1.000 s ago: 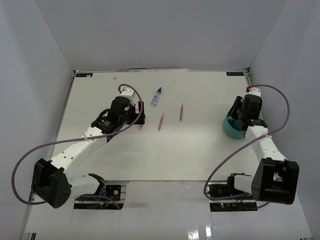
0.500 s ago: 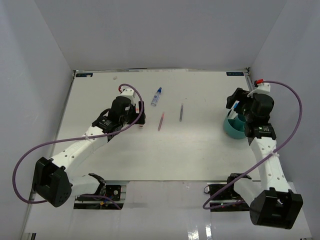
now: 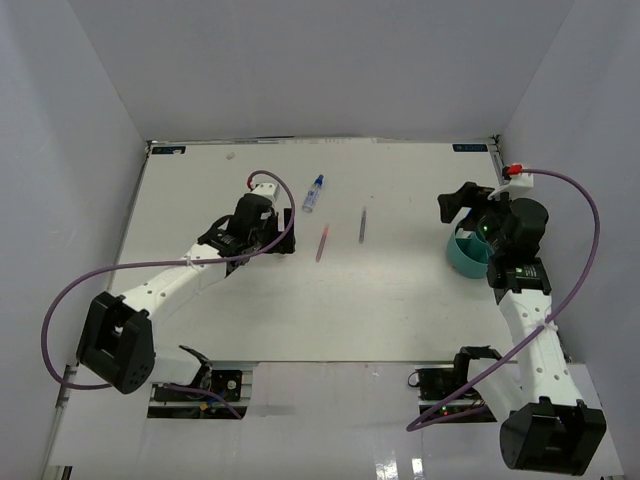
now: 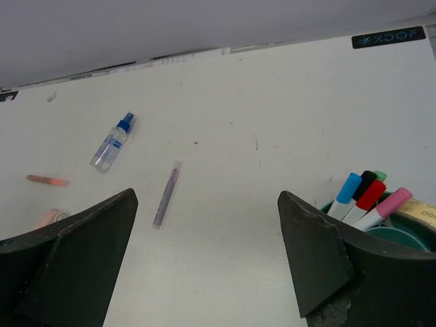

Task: Sort the stationery into containers
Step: Pick up the pen from the center of the board.

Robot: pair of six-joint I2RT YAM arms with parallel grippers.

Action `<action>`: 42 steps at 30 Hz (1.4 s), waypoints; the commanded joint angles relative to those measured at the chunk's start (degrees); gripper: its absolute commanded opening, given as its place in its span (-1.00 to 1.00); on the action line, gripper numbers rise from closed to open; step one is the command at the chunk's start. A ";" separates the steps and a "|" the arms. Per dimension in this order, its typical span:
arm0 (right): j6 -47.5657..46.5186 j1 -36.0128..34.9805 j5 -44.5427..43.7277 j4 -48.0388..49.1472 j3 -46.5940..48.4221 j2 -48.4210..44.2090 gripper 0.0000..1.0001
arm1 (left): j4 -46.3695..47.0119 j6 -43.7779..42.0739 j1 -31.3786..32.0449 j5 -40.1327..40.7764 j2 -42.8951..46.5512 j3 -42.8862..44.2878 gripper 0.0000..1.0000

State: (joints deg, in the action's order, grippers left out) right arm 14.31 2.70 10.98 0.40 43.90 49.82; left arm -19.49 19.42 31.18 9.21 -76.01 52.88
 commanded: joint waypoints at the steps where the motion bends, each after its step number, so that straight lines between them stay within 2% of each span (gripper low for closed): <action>1: 3.01 -1.11 1.58 5.48 -2.24 -0.43 0.80 | -0.38 0.97 -0.33 -4.28 -1.42 2.13 0.96; 6: 1.26 -1.99 2.55 4.70 -2.33 -0.43 0.80 | -1.69 2.73 0.98 -7.11 -7.13 7.58 0.96; 16: -1.73 -5.07 -1.93 1.53 -2.42 -1.92 0.82 | -7.58 5.98 6.70 -0.26 -25.76 22.34 0.96; 20: -2.09 -5.77 -1.93 1.70 -2.77 -2.19 0.84 | -9.16 6.16 7.67 1.50 -31.12 26.12 0.86; 23: -2.35 -6.04 -2.02 1.71 -3.03 -2.27 0.84 | -9.69 6.16 8.20 3.43 -34.03 27.89 0.68; 26: -2.44 -6.30 -2.19 1.97 -3.20 -2.27 0.84 | -9.78 5.46 8.81 4.23 -36.13 28.85 0.61; 36: -2.70 -6.57 -0.97 2.67 -3.56 -1.66 0.86 | -9.96 4.66 11.36 7.13 -41.32 31.23 0.19; 37: -2.79 -6.48 -0.62 2.58 -3.47 -1.40 0.86 | -9.87 4.75 11.62 7.05 -41.59 31.14 0.09; 40: -2.79 -6.57 0.70 2.58 -3.38 -0.43 0.86 | -9.96 5.19 11.89 6.26 -42.38 30.97 -0.06; 42: -2.79 -6.57 1.32 2.58 -3.21 -0.08 0.86 | -9.87 5.37 11.89 5.56 -42.64 30.61 -0.32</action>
State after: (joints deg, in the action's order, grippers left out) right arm 12.56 -3.51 10.72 1.04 40.45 49.32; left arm -28.97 24.56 42.65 15.57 -117.27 83.00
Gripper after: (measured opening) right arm 0.930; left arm 0.374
